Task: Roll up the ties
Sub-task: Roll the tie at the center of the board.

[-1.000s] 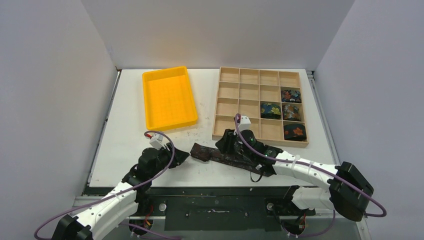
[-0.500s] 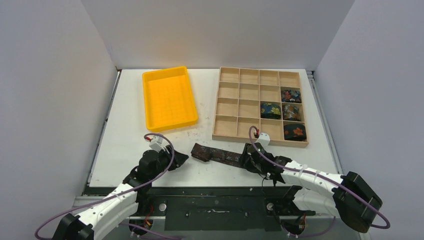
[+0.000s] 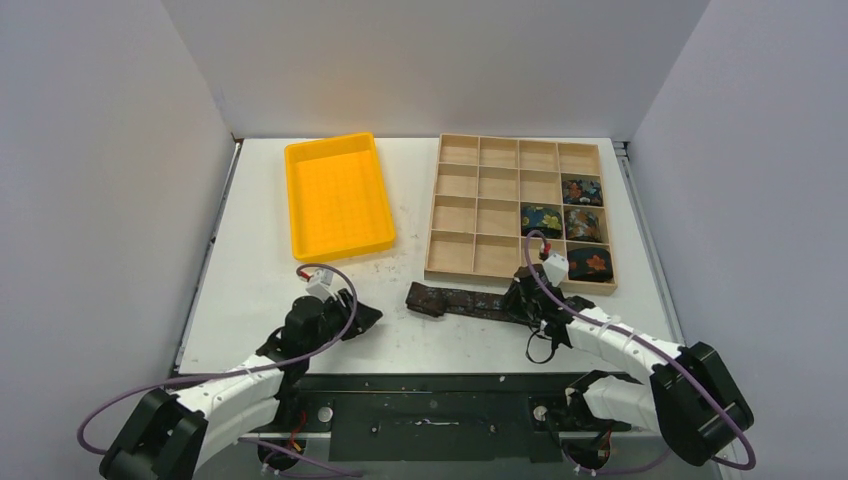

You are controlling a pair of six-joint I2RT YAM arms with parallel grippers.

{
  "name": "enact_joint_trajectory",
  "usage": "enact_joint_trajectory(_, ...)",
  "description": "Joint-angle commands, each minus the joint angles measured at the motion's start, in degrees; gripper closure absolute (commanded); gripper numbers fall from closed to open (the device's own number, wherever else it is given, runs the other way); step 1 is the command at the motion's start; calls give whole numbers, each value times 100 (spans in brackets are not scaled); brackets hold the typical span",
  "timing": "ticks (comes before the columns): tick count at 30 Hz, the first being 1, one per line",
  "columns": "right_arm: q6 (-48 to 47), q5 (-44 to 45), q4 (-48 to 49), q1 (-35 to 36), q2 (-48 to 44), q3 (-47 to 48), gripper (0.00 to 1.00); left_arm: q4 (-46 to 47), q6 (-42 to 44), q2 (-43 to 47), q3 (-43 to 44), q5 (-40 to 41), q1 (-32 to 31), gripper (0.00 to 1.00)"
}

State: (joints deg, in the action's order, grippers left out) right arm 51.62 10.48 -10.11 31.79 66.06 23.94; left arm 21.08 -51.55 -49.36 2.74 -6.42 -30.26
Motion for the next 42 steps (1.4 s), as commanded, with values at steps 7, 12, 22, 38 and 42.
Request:
enact_joint_trajectory(7,-56,159,-1122,-774,-603,-77,57,1669,290,-1554,448,-803,-117,65)
enact_joint_trajectory(12,-347,19,-1027,-1028,-591,46,53,2143,440,-2519,906,-864,-702,69)
enact_joint_trajectory(22,-1014,-237,-1538,-622,-1085,772,44,2808,458,-3040,1156,-62,-1487,84)
enact_joint_trajectory(38,-249,188,-1426,569,-1841,0,63,2411,1014,-3905,1938,1487,-2783,100)
enact_joint_trajectory(42,-417,390,-1713,566,-1990,309,63,2149,927,-4580,2519,1679,-2932,100)
